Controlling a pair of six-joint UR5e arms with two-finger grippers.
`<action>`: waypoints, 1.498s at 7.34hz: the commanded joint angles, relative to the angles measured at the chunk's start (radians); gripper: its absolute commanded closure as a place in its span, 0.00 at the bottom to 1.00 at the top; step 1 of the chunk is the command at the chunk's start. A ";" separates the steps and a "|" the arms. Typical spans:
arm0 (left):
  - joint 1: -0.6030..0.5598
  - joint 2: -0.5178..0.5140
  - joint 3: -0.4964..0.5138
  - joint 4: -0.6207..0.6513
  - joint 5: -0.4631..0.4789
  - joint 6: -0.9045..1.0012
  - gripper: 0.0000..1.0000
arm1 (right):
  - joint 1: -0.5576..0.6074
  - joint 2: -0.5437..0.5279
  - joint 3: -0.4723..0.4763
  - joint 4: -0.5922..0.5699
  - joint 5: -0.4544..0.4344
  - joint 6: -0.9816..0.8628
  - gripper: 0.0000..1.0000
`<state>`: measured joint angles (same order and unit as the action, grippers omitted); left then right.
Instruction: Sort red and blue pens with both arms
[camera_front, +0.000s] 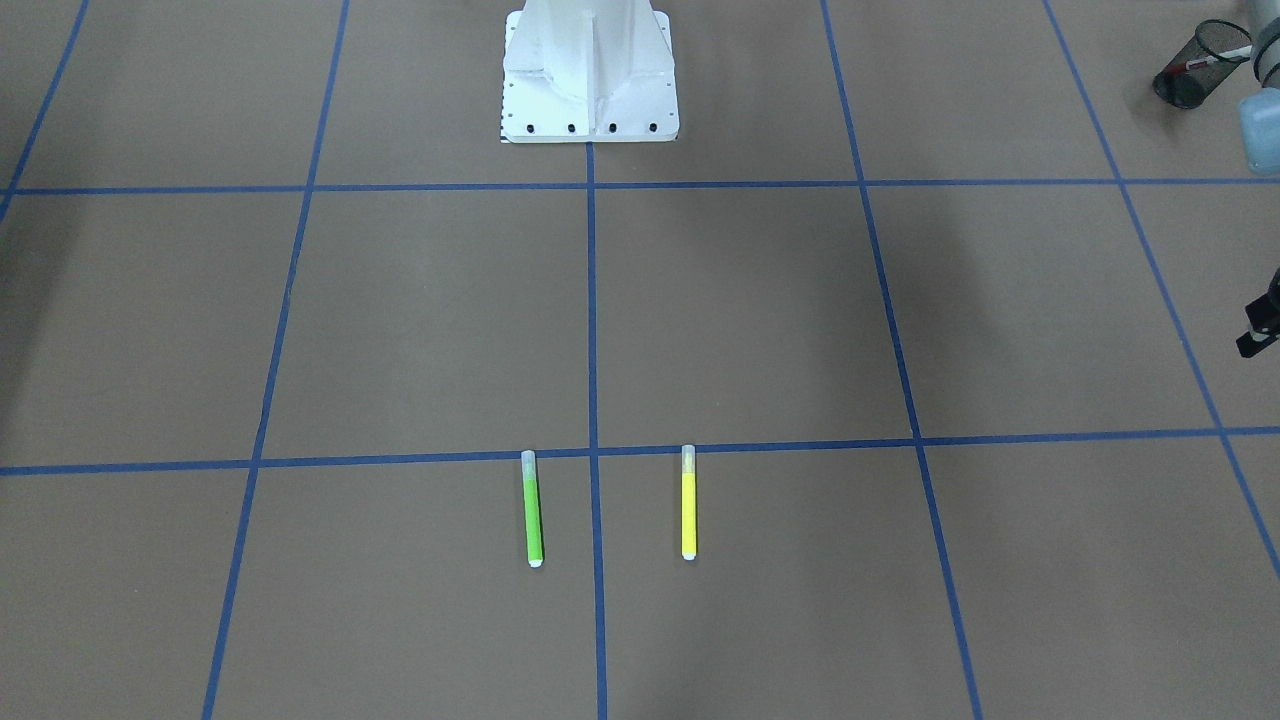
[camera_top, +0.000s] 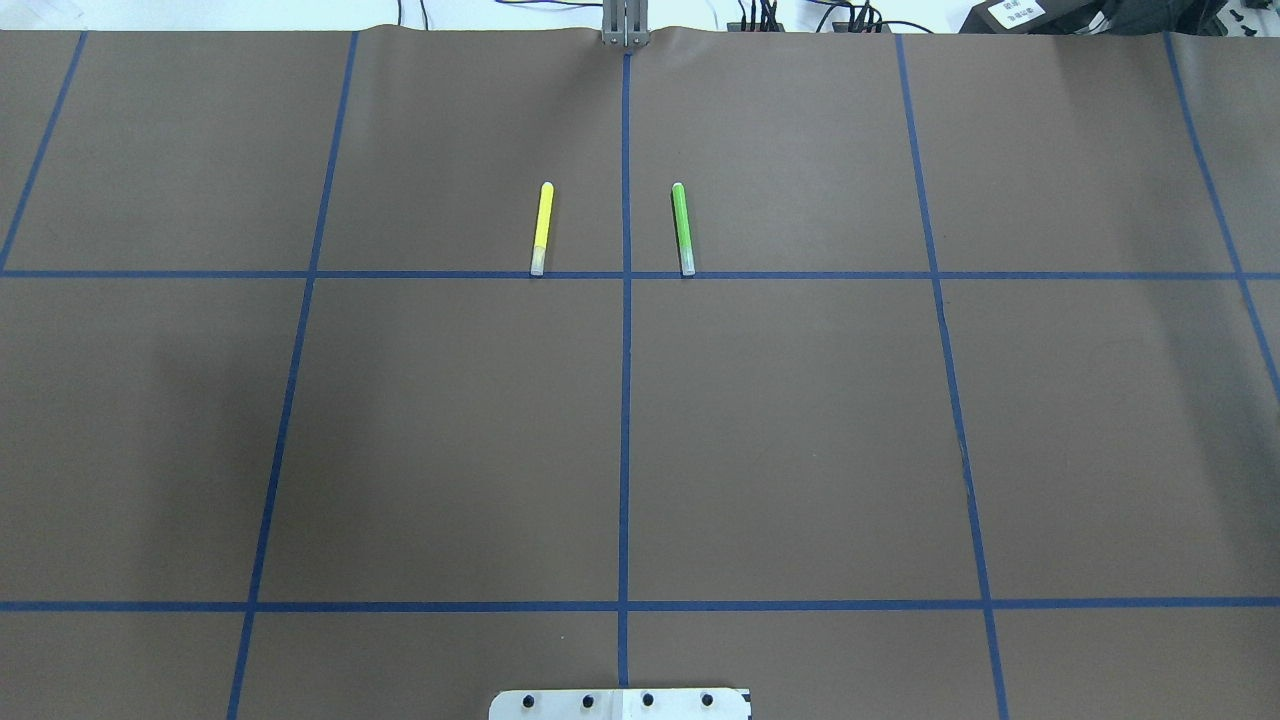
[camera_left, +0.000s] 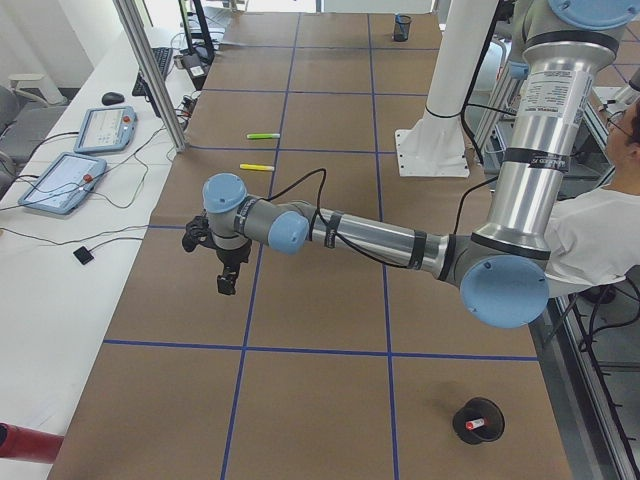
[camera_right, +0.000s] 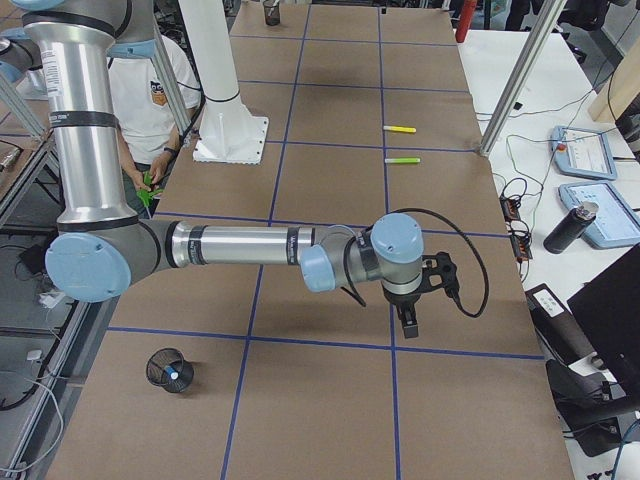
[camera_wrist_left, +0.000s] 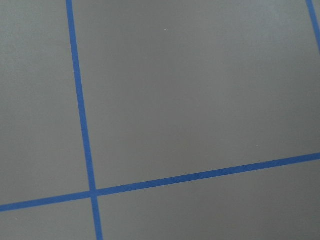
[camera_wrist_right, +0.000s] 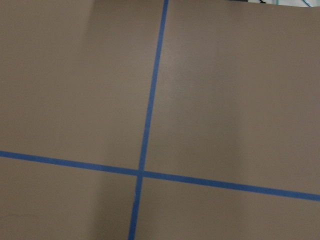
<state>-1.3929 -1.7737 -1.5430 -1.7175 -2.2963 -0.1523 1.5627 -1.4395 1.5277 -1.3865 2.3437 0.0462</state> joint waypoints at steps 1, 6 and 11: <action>-0.001 -0.058 0.124 0.004 -0.002 0.020 0.01 | -0.091 0.115 0.000 -0.206 -0.015 0.000 0.00; -0.070 -0.059 0.146 0.131 -0.121 0.022 0.01 | -0.156 0.050 0.012 -0.232 0.006 0.056 0.00; -0.089 -0.044 0.121 0.124 -0.111 0.020 0.01 | -0.158 0.007 0.080 -0.221 0.022 0.106 0.00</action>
<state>-1.4817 -1.8188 -1.4211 -1.5907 -2.4080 -0.1317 1.4057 -1.4275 1.5996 -1.6091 2.3605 0.1514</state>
